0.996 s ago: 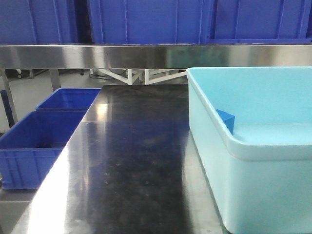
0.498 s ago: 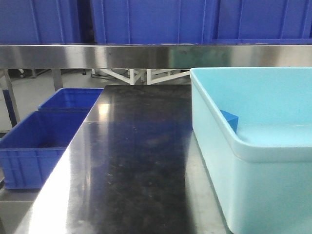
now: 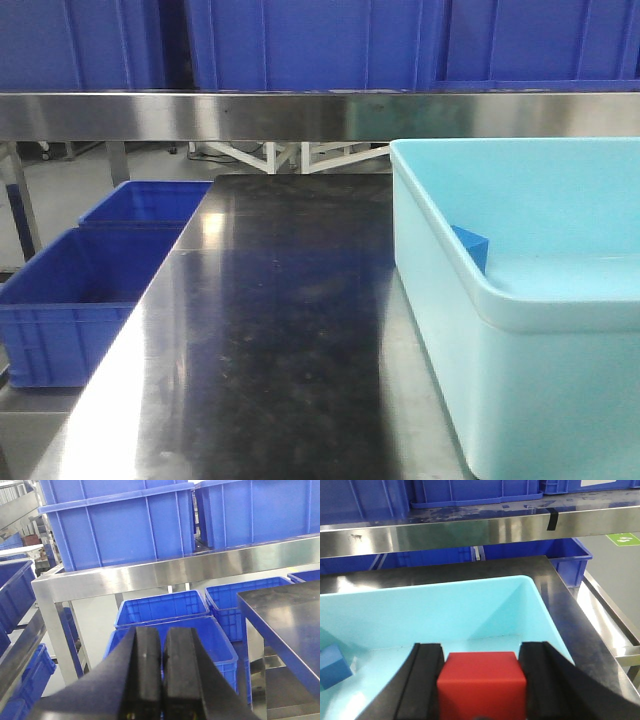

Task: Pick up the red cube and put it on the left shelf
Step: 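Lift the red cube up out of the light-blue bin with the right gripper, then hold the red cube in the right gripper while driving away from the table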

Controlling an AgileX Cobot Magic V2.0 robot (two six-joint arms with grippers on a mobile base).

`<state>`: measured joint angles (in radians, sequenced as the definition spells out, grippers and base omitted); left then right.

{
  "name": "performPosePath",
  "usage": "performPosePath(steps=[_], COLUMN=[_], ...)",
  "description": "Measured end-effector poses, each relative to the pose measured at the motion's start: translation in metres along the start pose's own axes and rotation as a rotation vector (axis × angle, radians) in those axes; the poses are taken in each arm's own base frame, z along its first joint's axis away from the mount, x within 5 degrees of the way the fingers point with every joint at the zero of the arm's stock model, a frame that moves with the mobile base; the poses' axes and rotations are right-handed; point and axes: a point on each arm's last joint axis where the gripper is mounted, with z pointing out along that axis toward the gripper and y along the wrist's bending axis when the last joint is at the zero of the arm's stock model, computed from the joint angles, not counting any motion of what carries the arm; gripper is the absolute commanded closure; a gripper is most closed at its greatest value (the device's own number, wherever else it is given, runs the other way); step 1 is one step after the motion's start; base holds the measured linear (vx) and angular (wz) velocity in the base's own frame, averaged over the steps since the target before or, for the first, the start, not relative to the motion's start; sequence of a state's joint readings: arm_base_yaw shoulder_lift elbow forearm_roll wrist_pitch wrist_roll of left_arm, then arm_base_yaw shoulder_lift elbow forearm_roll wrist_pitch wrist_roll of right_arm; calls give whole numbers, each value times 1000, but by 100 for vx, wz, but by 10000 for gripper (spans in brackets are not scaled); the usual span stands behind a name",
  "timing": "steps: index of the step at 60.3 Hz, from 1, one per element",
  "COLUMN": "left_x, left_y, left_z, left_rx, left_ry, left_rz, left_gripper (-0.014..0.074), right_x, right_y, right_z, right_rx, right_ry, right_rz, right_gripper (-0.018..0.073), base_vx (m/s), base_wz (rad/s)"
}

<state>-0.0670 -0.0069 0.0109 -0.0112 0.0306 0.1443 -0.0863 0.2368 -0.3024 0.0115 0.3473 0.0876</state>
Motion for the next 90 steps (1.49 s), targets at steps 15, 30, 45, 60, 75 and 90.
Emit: performPosePath(steps=[15, 30, 45, 60, 75, 90], left_x=[0, 0, 0, 0, 0, 0], left_y=[0, 0, 0, 0, 0, 0], left_z=[0, 0, 0, 0, 0, 0], left_rx=[0, 0, 0, 0, 0, 0], left_ry=[0, 0, -2, -3, -3, -3], left_rz=[0, 0, -19, -19, -19, -19], left_gripper=[491, 491, 491, 491, 491, 491], right_x=[1, 1, 1, 1, 2, 2], right_y=[0, 0, 0, 0, 0, 0], right_z=[0, 0, 0, 0, 0, 0], right_rx=[1, 1, 1, 1, 1, 1], right_ry=[12, 14, 16, 16, 17, 17], right_rz=[0, 0, 0, 0, 0, 0], right_gripper=[502, 502, 502, 502, 502, 502], base_vx=[0, 0, 0, 0, 1, 1], base_wz=[0, 0, 0, 0, 6, 6])
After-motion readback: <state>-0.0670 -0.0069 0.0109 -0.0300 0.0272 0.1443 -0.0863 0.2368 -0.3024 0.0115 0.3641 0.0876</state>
